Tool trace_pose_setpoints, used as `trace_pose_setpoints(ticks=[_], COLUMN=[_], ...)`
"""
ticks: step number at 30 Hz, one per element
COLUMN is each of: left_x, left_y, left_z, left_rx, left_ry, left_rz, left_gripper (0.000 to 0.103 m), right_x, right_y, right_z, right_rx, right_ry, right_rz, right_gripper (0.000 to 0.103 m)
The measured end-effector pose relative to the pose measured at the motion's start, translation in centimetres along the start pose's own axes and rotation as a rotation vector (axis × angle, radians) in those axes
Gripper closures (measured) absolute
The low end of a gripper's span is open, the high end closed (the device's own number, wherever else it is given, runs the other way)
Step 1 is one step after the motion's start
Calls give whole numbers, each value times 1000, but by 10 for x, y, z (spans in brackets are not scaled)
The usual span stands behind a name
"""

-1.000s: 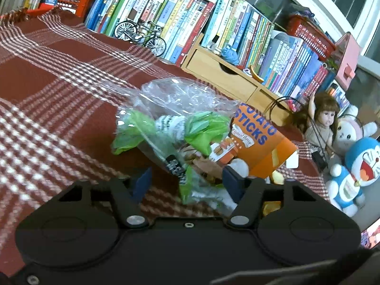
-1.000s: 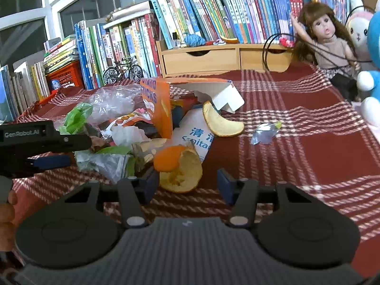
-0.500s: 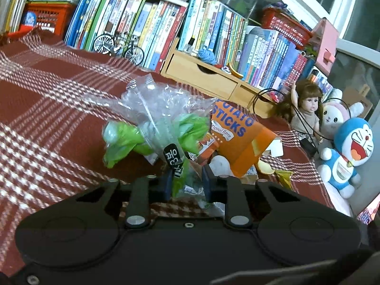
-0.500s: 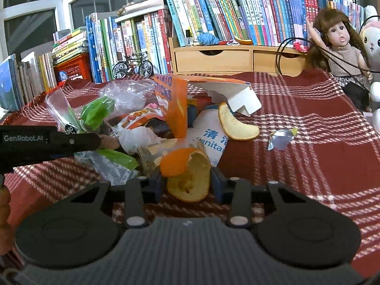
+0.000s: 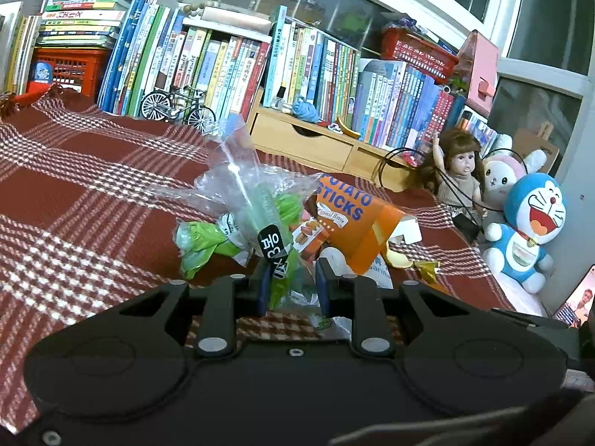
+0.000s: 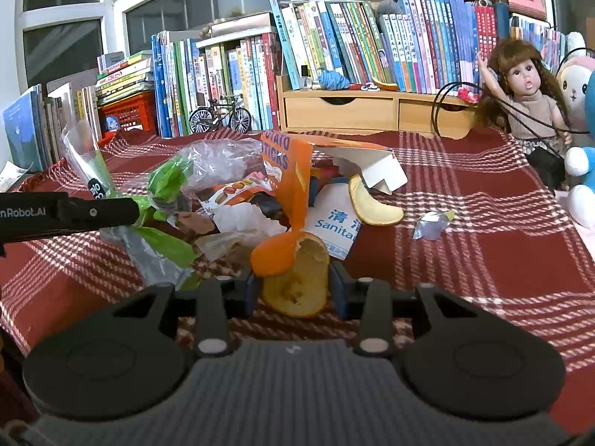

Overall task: Collect trash
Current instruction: 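Grasp the clear vegetable bag with the left tool while the right tool grasps the bitten orange snack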

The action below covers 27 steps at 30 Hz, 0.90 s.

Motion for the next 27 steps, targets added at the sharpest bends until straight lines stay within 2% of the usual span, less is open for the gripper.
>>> trace_pose_setpoints(ticks=[6,7,8,10,13,17,18,19,20,23,27], left_x=[-10,-13,-15,-20,-24,-33,-34,-35,-36,-36,-33], left_y=[-1,-2,-3,-5,-9,-11,-10,-9,-9,-6,-4], left_z=[11,12,12,10,6,-6,-8,-9,-10,-10,-4], left_rx=[-4,-7,-13,-27,-33,-57,-53,-46,-39,-28,-5], left_ry=[12,15,19,23,39,42,43,47,51,48,59], left_rz=[21,27,34,51,59,109,123,131,135,131,88], left_gripper=[79,75,63,47,41,41,43,52,69,93,96], right_x=[-1,-2,-3,-6,-10,-15,-16,-17,-18,-21,-23], right_y=[-3,-4,-5,-6,-6,-7,-8,-8,-8,-9,-10], right_z=[9,10,11,14,17,18,18,18,18,18,19], right_rx=[3,3,3,5,9,9,9,7,6,4,4], right_ry=[8,11,14,18,25,33,35,38,39,43,45], right_rz=[-13,-13,-12,-7,3,11,12,14,16,19,23], right_gripper=[59,59,59,59,59,59,59,59,59,59,59])
Point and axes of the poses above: each gripper's, at about its wrist camera, not at the fingertips, and z roughly against the way its jaws point, x to its right, y to its top, the point moved 3 cm from there along -z, roughly the way its jaws point, and after that the axes turned 2 degrees about -x, right-handed, at the moved point
